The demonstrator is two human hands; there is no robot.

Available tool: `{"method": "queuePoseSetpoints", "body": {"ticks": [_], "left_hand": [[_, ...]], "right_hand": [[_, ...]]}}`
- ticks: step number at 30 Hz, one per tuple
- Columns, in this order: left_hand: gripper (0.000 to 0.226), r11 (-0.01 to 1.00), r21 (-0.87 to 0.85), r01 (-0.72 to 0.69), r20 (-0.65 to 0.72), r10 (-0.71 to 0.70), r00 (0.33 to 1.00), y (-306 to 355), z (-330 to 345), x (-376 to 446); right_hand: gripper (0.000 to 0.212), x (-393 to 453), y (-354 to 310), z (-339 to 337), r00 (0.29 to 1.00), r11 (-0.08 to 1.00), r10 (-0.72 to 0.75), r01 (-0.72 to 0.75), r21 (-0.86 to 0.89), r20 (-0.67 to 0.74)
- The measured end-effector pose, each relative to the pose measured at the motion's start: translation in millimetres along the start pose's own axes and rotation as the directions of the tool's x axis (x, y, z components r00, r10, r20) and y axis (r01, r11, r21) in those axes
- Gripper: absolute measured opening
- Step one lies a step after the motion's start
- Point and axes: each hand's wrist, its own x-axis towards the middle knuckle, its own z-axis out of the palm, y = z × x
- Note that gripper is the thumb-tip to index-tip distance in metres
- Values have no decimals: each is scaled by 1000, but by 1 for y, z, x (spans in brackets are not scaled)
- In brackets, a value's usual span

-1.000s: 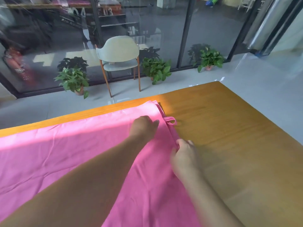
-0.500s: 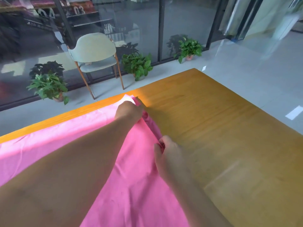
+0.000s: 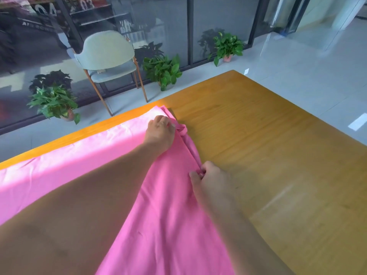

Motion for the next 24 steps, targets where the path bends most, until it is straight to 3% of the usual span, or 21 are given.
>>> {"method": "queuePoseSetpoints", "body": {"ticks": [4,6,10,12,17,19,21,24], "left_hand": [[44,985,127,-120,91,109,990,-3,-4,-21],[51,984,115,-137,106,125,986,-2,-4,-37],[52,984,116,-132,-8,134,991,10,-5,-90],[50,988,102,-120,-23,123,992,15,-6,-122],[49,989,54,-135,64,131,989,22,3,-197],[52,985,95,-144,111,134,985,23,10,-209],[57,976,158,-152,151,128,980,23,16,-212],[63,964,228,-136,205,89,975,29,19,-213]], "right_hand": [[13,6,10,-10,999,991,33,-34,127,16],[27,4,15,-21,997,986,40,-50,160,67],[50,-13,17,-47,975,985,29,-66,158,222],[48,-22,22,-55,930,985,42,-99,139,364],[46,-66,54,-79,725,956,102,-261,135,681],[28,-89,66,-91,658,948,87,-284,140,748],[24,-110,80,-100,623,953,105,-285,100,775],[46,-137,98,-110,580,939,119,-330,99,806]]}}
